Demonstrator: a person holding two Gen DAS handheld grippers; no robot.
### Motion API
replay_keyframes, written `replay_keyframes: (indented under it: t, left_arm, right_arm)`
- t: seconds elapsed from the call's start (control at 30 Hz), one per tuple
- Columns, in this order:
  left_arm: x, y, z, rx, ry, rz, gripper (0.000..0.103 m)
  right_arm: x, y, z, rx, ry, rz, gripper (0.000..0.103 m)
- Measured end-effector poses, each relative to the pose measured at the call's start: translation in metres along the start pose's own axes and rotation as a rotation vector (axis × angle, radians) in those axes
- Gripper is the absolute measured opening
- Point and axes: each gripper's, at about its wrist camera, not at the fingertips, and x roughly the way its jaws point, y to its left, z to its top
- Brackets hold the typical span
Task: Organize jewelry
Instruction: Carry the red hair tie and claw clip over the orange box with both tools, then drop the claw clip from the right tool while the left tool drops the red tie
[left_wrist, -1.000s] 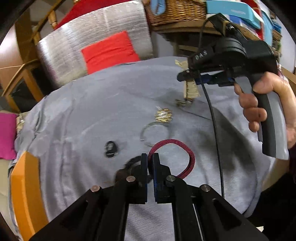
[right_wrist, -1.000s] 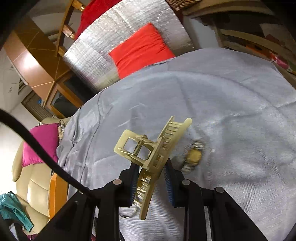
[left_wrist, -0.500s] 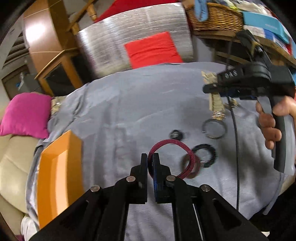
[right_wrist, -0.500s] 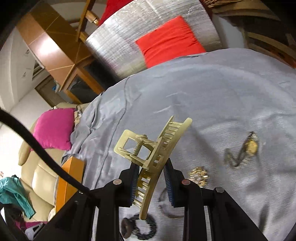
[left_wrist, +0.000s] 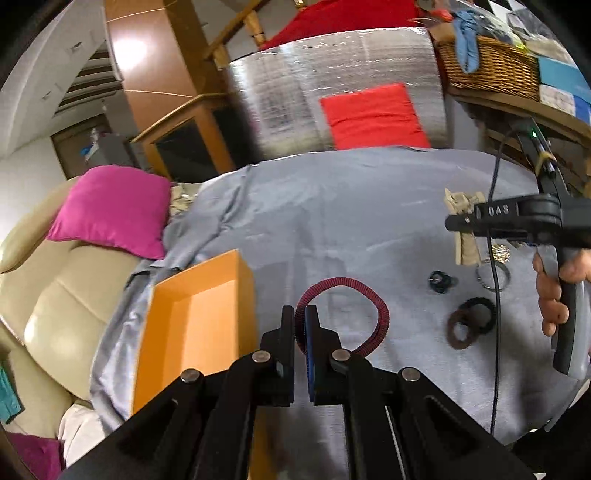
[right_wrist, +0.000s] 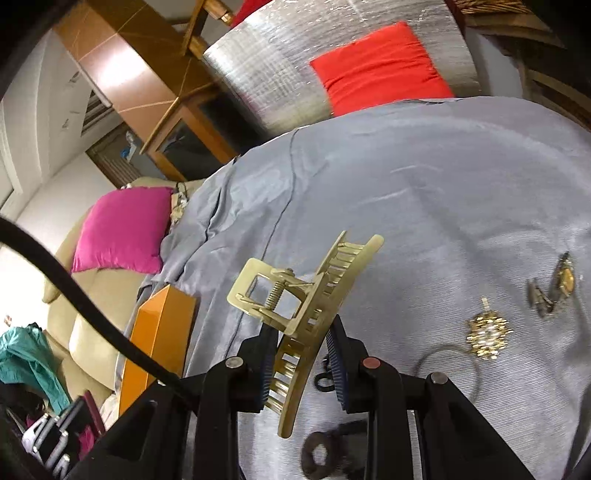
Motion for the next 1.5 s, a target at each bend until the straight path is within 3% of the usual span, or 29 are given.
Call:
replay_keyframes:
  t: [0.6, 0.77, 1.03, 1.23, 1.5]
  left_arm:
    - [0.002, 0.097, -0.021, -0.133, 0.018, 0.130, 0.005]
    - [0.013, 0.117, -0.025, -0.154, 0.036, 0.151, 0.005]
    - [0.061, 0.156, -0.053, -0.211, 0.165, 0.206, 0.005]
    - [0.097, 0.176, -0.086, -0.282, 0.269, 0.191, 0.005]
    - [0.133, 0.177, -0.121, -0.336, 0.390, 0.100, 0.005]
  right_arm:
    - [0.034, 0.082, -0.016, -0.165, 0.054, 0.047, 0.029]
    - [0.042, 0.119, -0.014, -0.206, 0.064, 0.121, 0.029]
    - [0.097, 0.218, -0.011, -0.321, 0.136, 0.224, 0.029]
    - [0.156, 0.281, -0.033, -0.395, 0.250, 0.261, 0.029]
    - [0.228, 0.284, -0.068, -0.399, 0.385, 0.134, 0.029]
